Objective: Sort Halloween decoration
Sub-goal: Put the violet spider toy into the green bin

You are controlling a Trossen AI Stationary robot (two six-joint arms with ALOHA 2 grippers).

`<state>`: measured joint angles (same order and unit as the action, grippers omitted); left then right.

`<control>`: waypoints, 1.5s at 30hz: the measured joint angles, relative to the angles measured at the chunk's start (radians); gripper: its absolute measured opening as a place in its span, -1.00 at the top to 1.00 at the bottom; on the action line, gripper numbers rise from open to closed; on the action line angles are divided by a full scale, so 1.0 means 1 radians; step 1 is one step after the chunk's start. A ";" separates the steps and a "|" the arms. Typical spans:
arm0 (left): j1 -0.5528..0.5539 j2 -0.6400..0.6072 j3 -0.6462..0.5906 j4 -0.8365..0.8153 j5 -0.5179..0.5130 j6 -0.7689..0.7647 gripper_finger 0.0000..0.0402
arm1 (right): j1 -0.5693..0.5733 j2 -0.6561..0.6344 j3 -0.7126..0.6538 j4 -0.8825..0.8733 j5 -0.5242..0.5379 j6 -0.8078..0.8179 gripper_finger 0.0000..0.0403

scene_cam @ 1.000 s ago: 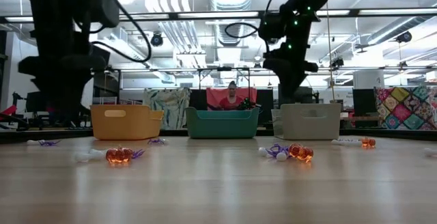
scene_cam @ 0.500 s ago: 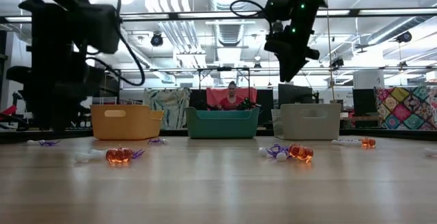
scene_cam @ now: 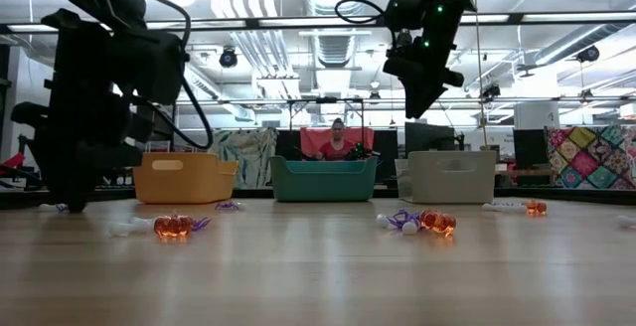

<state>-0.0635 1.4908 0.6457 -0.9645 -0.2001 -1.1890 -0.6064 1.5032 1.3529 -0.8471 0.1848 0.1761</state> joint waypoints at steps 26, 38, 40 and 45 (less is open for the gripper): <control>-0.002 -0.005 0.021 0.063 -0.024 0.066 0.93 | 0.000 0.002 0.000 0.000 0.000 0.009 0.52; -0.041 -0.032 0.107 0.076 -0.070 0.239 1.00 | 0.092 0.002 0.000 0.000 -0.003 -0.064 0.57; -0.049 -0.054 0.127 0.096 -0.079 0.291 1.00 | 0.123 0.002 0.000 0.000 -0.012 -0.082 0.57; -0.055 -0.149 0.144 0.225 -0.090 0.446 1.00 | 0.198 0.002 -0.001 0.033 -0.059 -0.121 0.55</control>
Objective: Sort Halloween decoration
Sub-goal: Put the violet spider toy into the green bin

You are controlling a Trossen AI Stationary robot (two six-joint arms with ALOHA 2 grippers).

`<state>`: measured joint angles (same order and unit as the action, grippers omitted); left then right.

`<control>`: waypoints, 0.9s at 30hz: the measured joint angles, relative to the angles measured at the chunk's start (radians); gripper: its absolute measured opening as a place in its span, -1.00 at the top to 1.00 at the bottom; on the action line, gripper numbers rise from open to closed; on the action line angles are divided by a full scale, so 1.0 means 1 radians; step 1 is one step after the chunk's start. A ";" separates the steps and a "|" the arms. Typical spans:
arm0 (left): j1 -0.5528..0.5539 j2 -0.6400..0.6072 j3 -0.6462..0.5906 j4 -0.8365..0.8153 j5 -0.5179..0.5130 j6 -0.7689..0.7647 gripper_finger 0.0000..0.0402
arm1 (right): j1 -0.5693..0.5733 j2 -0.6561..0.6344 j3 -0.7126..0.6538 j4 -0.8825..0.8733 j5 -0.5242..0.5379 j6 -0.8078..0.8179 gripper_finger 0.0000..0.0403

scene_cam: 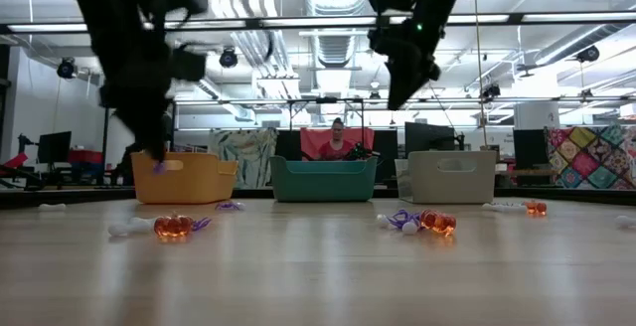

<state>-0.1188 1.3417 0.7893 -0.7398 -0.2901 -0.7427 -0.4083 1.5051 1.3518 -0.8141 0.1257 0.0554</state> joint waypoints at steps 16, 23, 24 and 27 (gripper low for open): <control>-0.002 -0.201 -0.153 0.731 0.151 0.477 1.00 | 0.267 0.065 -0.109 0.630 -0.396 -0.290 0.58; -0.002 -0.152 -0.162 0.761 0.153 0.479 1.00 | 0.292 0.111 -0.087 0.655 -0.396 -0.257 0.38; -0.002 -0.143 -0.162 0.758 0.158 0.475 1.00 | 0.292 0.115 -0.087 0.638 -0.395 -0.250 0.34; -0.002 -0.111 -0.162 0.748 0.170 0.472 1.00 | 0.291 0.116 -0.095 0.554 -0.395 -0.226 0.27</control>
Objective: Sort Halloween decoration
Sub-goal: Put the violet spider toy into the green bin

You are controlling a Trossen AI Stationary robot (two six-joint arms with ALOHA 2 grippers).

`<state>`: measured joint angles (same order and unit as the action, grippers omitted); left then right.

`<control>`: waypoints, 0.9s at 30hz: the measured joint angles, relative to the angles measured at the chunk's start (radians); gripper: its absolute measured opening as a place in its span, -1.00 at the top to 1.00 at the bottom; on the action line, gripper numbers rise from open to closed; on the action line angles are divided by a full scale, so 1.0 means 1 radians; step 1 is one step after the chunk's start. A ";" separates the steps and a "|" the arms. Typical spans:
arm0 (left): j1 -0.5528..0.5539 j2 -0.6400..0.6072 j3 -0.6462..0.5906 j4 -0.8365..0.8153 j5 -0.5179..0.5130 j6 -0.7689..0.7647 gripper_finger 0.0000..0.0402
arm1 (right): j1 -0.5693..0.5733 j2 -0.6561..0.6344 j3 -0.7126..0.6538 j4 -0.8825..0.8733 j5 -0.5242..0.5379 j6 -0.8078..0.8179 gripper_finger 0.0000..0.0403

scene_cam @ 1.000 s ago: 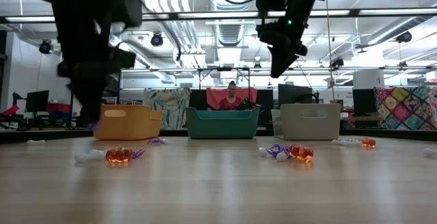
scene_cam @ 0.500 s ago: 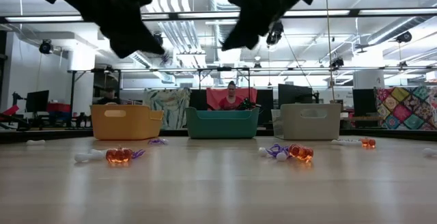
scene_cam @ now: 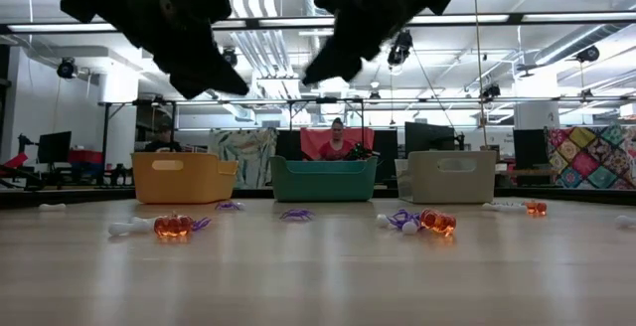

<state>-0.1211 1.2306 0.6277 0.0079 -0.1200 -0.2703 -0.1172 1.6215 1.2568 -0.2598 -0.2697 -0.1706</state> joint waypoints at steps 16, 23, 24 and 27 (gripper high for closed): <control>0.000 0.343 0.000 0.313 0.057 0.026 1.00 | 0.057 0.000 -0.271 0.146 0.001 0.383 0.21; 0.000 0.482 0.000 0.470 0.167 0.026 1.00 | 0.128 0.000 -0.329 0.221 0.017 0.490 0.21; 0.000 0.495 0.000 0.477 0.177 0.026 1.00 | 0.143 0.000 -0.330 0.238 0.032 0.488 0.21; 0.000 0.527 0.000 0.473 0.186 0.026 1.00 | 0.194 0.000 -0.330 0.270 0.146 0.464 0.21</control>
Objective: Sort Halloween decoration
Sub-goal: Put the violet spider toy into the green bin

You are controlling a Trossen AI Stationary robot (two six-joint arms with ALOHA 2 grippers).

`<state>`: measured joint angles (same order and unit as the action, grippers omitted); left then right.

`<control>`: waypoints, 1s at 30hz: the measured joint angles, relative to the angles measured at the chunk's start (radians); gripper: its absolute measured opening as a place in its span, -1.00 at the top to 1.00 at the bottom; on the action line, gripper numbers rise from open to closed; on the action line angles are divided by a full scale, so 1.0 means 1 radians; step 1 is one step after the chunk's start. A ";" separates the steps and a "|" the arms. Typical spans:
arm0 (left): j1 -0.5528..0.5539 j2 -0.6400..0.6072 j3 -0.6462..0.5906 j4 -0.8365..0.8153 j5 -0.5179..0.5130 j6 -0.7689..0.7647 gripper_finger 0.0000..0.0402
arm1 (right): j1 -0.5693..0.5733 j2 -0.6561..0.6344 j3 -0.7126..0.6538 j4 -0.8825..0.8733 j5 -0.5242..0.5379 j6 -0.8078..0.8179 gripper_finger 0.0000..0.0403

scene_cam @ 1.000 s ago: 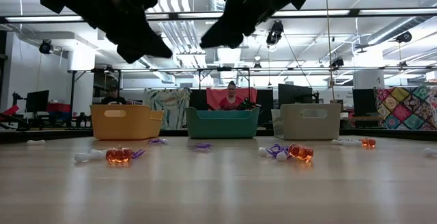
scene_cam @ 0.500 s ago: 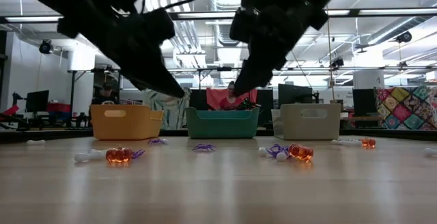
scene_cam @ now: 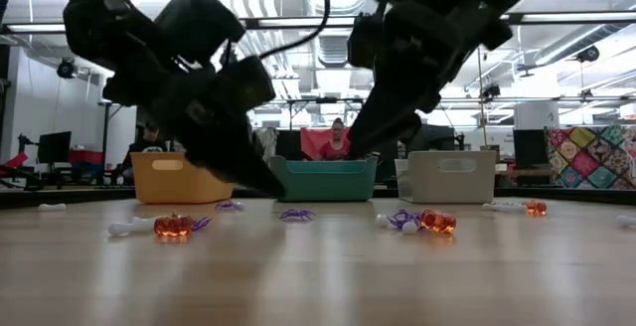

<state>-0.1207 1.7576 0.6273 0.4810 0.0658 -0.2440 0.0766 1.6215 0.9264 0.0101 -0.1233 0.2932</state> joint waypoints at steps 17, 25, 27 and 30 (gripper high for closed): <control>0.001 0.060 0.000 0.016 -0.004 0.023 1.00 | 0.114 0.093 -0.001 0.232 0.248 -0.155 0.21; 0.001 0.005 -0.003 -0.049 -0.003 0.053 1.00 | 0.112 0.229 0.042 0.303 0.356 -0.187 0.21; 0.003 -0.032 -0.004 -0.096 -0.003 0.064 1.00 | 0.113 0.255 0.059 0.301 0.356 -0.191 0.21; 0.003 -0.093 -0.009 -0.149 -0.004 0.078 1.00 | 0.113 0.289 0.077 0.290 0.358 -0.191 0.21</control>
<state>-0.1173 1.6642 0.6186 0.3321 0.0619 -0.1664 0.1898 1.9104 1.0030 0.3001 0.2344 0.1023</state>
